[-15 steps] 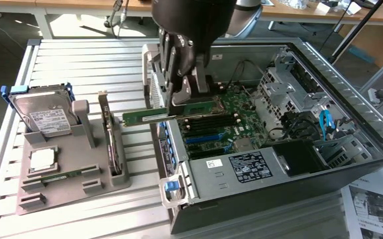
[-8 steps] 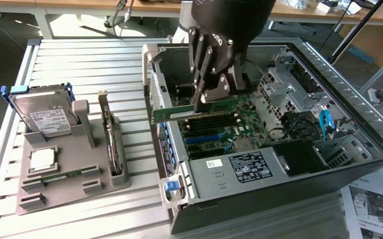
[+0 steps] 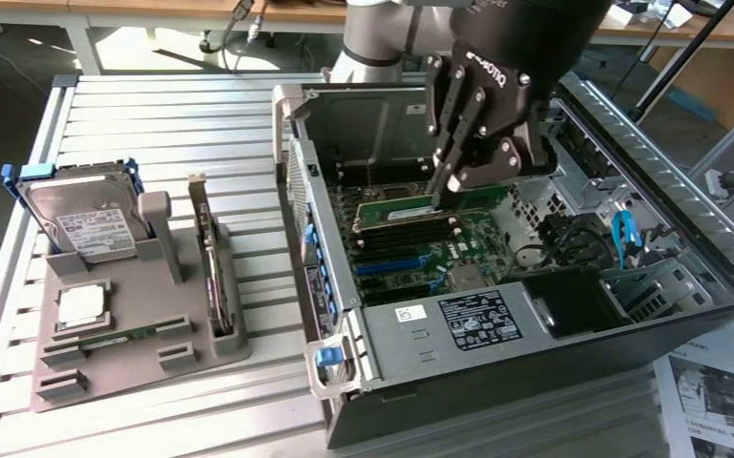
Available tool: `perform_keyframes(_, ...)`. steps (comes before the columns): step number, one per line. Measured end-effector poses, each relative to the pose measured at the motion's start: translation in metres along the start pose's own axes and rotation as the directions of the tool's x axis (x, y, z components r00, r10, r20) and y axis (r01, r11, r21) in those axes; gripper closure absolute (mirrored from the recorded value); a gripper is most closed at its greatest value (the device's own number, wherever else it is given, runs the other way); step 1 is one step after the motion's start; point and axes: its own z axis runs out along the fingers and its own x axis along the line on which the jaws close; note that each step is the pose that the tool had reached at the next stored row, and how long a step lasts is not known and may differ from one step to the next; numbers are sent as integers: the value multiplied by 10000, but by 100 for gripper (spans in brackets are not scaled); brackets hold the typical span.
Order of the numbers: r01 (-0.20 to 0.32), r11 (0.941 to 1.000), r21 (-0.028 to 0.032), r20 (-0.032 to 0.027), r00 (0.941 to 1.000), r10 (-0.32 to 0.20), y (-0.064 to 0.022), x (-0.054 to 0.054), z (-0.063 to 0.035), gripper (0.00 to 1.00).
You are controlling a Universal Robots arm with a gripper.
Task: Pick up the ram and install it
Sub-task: 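Pick up the ram and move it above insertion slot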
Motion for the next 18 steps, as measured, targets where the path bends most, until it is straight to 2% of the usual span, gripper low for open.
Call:
perform_keyframes(2, -2, 10000, -6, -6, 10000, 2, -127, 7, -6, 87)
perform_keyframes(4, -2, 10000, -10, -12, 10000, 2, -209, 11, -11, 87)
perform_keyframes(5, -5, 10000, -15, -16, 10000, 5, -314, 17, -16, 87)
perform_keyframes(6, -4, 10000, -18, -19, 10000, 4, -376, 20, -19, 87)
perform_keyframes(18, -8, 10000, -37, -40, 10000, 8, -900, 48, -42, 87)
